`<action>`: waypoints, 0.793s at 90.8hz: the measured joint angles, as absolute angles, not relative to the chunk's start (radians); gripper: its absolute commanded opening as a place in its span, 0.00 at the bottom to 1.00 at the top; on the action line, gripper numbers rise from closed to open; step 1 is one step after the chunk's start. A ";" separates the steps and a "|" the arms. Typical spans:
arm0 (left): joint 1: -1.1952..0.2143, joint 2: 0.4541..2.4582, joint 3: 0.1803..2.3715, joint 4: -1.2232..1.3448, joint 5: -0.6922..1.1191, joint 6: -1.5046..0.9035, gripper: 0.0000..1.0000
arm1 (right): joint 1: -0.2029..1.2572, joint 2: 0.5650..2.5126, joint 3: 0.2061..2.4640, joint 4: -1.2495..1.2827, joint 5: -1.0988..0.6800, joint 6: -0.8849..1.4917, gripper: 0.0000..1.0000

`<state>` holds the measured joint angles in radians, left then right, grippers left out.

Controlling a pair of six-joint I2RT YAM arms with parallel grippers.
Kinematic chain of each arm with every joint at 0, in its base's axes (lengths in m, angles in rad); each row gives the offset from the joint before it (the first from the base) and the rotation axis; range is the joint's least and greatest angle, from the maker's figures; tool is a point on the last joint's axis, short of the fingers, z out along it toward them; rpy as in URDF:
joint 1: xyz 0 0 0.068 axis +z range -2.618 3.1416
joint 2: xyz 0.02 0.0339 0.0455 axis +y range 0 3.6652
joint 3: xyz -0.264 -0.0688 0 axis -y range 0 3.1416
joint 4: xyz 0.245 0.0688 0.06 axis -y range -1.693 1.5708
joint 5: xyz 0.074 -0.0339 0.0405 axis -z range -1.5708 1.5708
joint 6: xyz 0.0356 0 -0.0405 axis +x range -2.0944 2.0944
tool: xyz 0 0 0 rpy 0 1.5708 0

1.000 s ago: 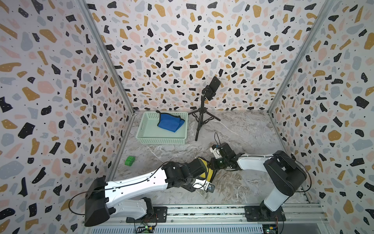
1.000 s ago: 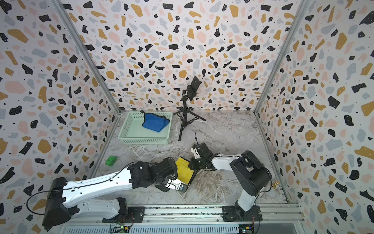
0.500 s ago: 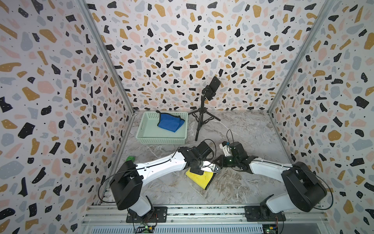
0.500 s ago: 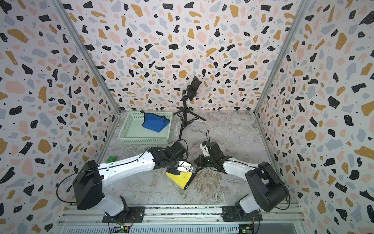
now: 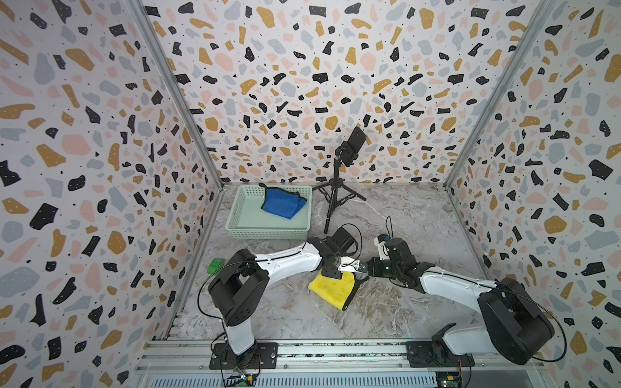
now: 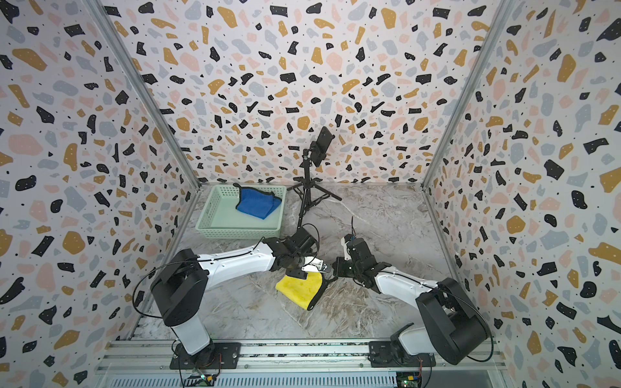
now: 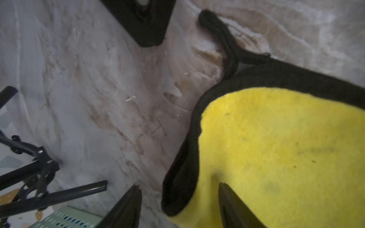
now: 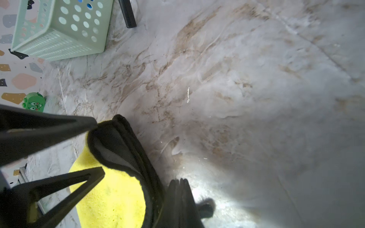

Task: Fold the square dishcloth
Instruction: Fold the cleaning item at the center of the board.

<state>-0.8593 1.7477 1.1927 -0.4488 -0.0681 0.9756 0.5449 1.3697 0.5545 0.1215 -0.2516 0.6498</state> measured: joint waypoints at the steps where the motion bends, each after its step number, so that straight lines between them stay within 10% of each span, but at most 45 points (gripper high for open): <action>1: -0.859 1.742 1.193 -0.448 -0.070 0.976 0.74 | 0.545 1.368 0.554 0.121 -0.252 0.651 0.00; 47: -0.821 1.761 1.198 -0.439 -0.095 0.853 0.31 | 0.553 1.295 0.492 0.216 -0.407 0.744 0.00; 72: -0.767 1.893 1.203 -0.388 -0.118 0.799 0.44 | 0.610 1.276 0.437 0.254 -0.396 0.818 0.00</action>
